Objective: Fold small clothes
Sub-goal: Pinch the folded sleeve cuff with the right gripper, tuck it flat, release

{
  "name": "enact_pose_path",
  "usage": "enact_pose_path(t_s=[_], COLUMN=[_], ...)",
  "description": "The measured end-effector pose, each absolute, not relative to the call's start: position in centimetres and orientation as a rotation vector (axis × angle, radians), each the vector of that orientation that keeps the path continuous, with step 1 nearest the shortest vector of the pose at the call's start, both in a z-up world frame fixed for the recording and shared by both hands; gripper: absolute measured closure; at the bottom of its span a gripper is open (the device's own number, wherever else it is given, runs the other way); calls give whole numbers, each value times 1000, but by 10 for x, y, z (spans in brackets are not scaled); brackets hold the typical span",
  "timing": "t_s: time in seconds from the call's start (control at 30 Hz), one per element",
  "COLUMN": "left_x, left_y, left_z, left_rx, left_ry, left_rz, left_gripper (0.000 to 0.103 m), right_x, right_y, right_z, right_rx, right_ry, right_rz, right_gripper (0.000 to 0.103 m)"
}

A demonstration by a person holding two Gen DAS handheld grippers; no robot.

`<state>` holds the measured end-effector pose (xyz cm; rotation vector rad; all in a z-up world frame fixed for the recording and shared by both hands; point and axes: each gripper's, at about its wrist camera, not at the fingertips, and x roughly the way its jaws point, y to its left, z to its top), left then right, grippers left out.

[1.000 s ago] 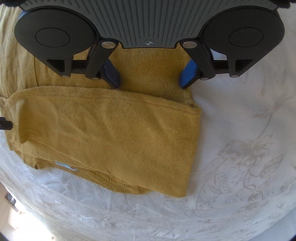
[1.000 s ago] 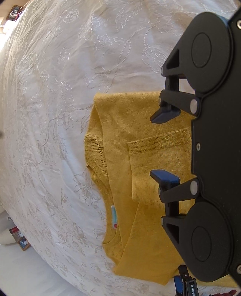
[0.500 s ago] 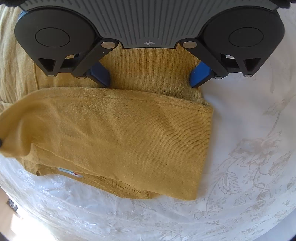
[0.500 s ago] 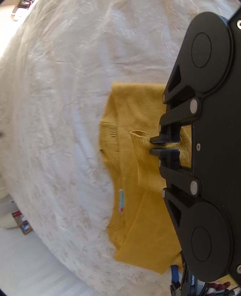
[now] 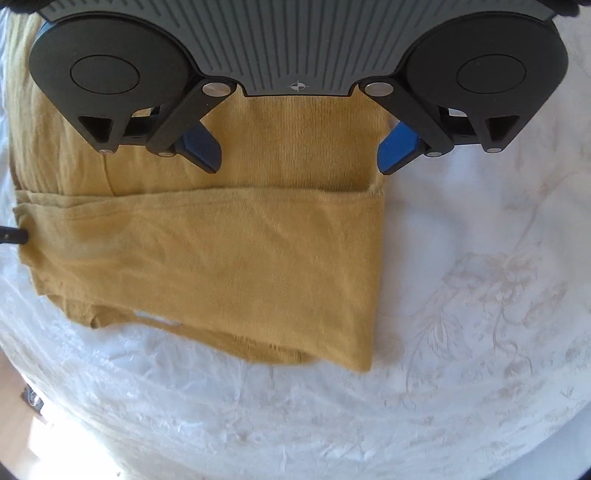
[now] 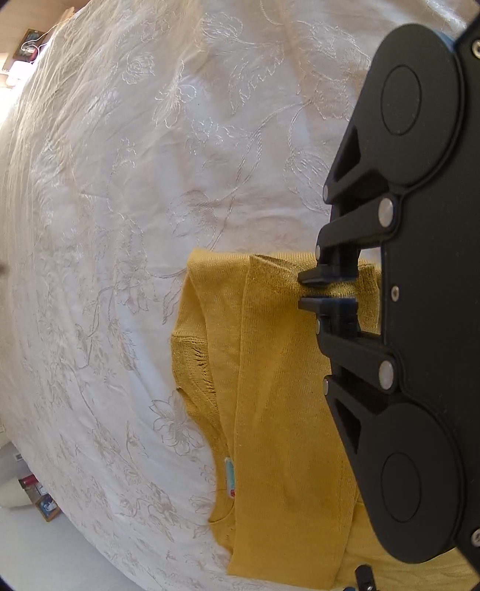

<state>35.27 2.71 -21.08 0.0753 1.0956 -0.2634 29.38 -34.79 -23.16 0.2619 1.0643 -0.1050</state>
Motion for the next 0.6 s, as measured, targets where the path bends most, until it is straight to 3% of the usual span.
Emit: enact_pose_path(t_s=[0.3, 0.6], left_x=[425, 474], left_y=[22, 64], left_z=[-190, -237], left_rx=[111, 151], left_ry=[957, 1108], left_rz=[-149, 118], left_gripper=[11, 12], right_x=[294, 293], right_y=[-348, -352], right_z=[-234, -236], right_rx=[269, 280], right_ry=[1066, 1076], right_rz=[-113, -128], right_gripper=[82, 80])
